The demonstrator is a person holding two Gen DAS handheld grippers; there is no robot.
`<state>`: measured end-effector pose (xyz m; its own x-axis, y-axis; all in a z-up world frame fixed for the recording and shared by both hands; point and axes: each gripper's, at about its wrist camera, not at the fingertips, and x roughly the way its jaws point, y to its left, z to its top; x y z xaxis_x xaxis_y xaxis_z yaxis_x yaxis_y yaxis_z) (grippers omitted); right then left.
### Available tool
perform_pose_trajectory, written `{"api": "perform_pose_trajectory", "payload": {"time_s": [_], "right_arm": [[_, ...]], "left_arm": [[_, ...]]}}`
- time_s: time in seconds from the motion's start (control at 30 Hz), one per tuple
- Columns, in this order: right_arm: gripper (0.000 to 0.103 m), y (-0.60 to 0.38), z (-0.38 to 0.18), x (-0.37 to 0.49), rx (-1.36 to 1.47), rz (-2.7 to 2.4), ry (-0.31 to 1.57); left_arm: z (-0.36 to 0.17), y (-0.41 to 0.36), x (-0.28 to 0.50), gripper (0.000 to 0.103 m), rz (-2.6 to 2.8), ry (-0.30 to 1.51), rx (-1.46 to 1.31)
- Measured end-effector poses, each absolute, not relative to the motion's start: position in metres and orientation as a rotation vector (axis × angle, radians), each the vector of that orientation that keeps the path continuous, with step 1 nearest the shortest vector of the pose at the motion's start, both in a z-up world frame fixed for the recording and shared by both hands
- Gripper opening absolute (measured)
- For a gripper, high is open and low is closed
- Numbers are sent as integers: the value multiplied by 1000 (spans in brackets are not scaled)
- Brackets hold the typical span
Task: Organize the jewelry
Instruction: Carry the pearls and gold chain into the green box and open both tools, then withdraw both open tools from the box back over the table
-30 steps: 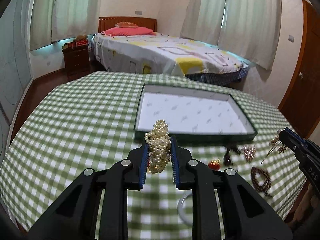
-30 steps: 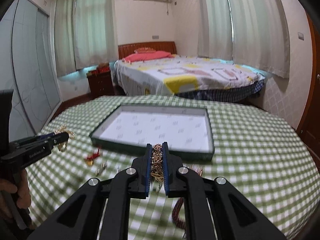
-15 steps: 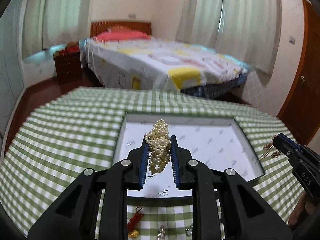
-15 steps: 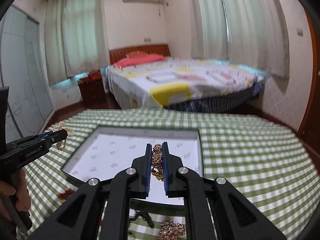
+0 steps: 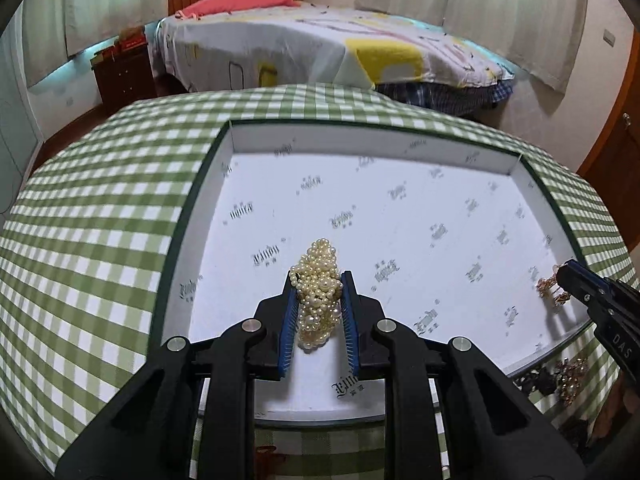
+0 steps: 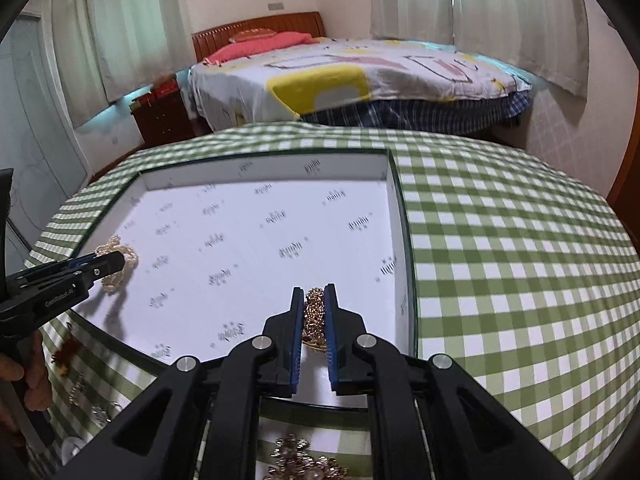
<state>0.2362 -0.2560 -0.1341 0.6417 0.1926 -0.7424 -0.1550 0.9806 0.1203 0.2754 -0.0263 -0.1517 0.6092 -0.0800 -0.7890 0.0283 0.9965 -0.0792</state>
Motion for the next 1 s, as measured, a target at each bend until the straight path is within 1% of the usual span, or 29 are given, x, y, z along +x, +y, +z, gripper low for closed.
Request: {"api": "perform_pose_trajectory", "payload": {"time_s": [0.07,0.1,0.13,0.2,0.27,0.33,0.37,0.43,0.5,0.6,0.77,0.93,1.0], "right_arm": [[11,-258,-138,239,57,200,868],[12,-259,-139,239,60,200,872],[13,-260,-139,239,65,199,873],[25,-263,-139,238,74,196,875],[31,-265,-138,238,82,194,871],[37,-264,-136,238,82,195,865],[39,-265,-134,237,81,194,860],[40,-265,-128,235,85,199,846],[44,-266,-121,232,84,200,827],[48,-265,-105,222,81,202,783],[55,-264,-83,204,60,192,724],[61,-269,-70,177,61,169,681],[64,-272,-70,161,66,153,668]], "left_arm": [[-156,-25,276,22,-57,924,-68],[-157,-23,275,28,-56,928,-76],[-158,-23,275,31,-55,930,-80],[-159,-24,273,46,-50,924,-75],[-158,-24,271,52,-51,915,-70],[-158,-25,270,54,-53,913,-66],[-158,-25,269,57,-54,915,-66],[-155,-24,265,59,-59,907,-74],[-148,-22,257,65,-55,882,-76],[-133,-20,245,70,-51,829,-70],[-106,-18,220,77,-45,726,-68],[-86,-20,187,79,-42,652,-76],[-84,-22,172,83,-40,629,-78]]}}
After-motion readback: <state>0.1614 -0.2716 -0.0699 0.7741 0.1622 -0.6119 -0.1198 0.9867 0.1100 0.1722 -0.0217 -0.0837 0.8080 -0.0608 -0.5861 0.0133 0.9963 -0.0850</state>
